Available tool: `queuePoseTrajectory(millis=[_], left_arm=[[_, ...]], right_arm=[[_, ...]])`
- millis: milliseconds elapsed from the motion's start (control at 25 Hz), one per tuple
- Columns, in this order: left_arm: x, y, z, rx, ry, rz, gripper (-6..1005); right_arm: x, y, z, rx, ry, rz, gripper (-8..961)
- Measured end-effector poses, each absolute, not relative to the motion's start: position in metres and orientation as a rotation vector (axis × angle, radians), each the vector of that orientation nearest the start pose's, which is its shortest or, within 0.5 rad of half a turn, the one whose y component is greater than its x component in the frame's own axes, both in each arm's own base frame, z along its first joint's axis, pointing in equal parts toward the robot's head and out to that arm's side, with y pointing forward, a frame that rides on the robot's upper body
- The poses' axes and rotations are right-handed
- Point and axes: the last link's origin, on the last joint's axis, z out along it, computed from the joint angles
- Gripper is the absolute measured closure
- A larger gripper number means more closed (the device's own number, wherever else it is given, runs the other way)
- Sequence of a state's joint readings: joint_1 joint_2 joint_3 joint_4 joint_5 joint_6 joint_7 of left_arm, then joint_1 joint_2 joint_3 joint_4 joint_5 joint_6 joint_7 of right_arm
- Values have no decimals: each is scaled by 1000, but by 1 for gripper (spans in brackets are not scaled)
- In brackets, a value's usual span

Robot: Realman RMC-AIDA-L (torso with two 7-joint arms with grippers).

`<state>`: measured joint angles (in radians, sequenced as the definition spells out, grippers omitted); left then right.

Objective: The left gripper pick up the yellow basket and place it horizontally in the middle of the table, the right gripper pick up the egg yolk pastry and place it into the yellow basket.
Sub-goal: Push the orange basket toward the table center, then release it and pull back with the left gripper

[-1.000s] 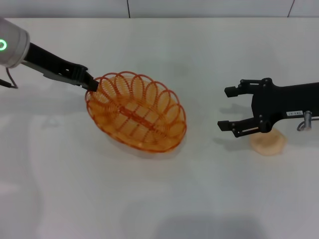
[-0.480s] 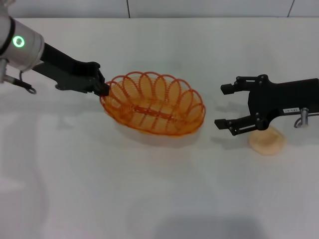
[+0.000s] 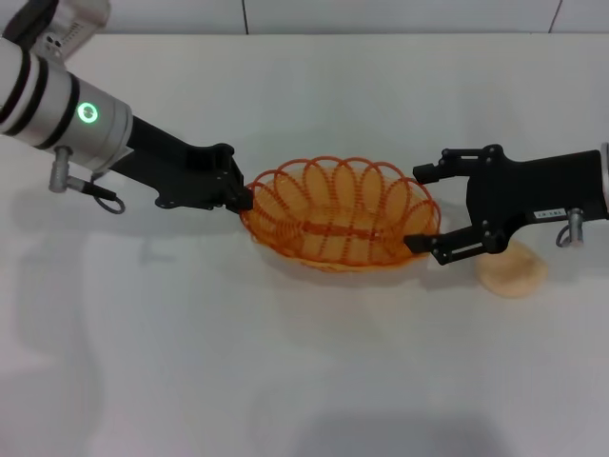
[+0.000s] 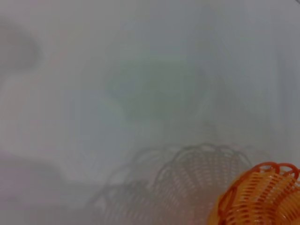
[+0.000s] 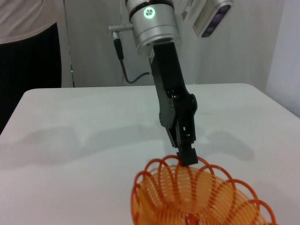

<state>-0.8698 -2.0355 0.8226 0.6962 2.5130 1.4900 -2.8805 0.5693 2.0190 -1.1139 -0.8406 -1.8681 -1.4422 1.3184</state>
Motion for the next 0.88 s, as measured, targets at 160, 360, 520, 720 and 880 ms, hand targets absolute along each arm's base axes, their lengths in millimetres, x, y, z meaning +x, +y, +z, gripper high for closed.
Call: queuePoseTrajectory(millis=[160, 360, 520, 720, 880], left_arm=[[-208, 396, -8, -2143, -2074, 1, 945], [-211, 397, -8, -2115, -2079, -19, 945], [-212, 399, -7, -2108, -2072, -23, 944], [-210, 398, -11, -2121, -2078, -10, 936], [-209, 397, -12, -2129, -2081, -1, 867]], right_arm=[[211, 357, -3, -2900, 51, 418, 69], [213, 355, -1, -2900, 45, 418, 69], [213, 354, -1, -2902, 43, 418, 69], [213, 354, -1, -2903, 35, 416, 68], [213, 354, 0, -2903, 26, 414, 68]])
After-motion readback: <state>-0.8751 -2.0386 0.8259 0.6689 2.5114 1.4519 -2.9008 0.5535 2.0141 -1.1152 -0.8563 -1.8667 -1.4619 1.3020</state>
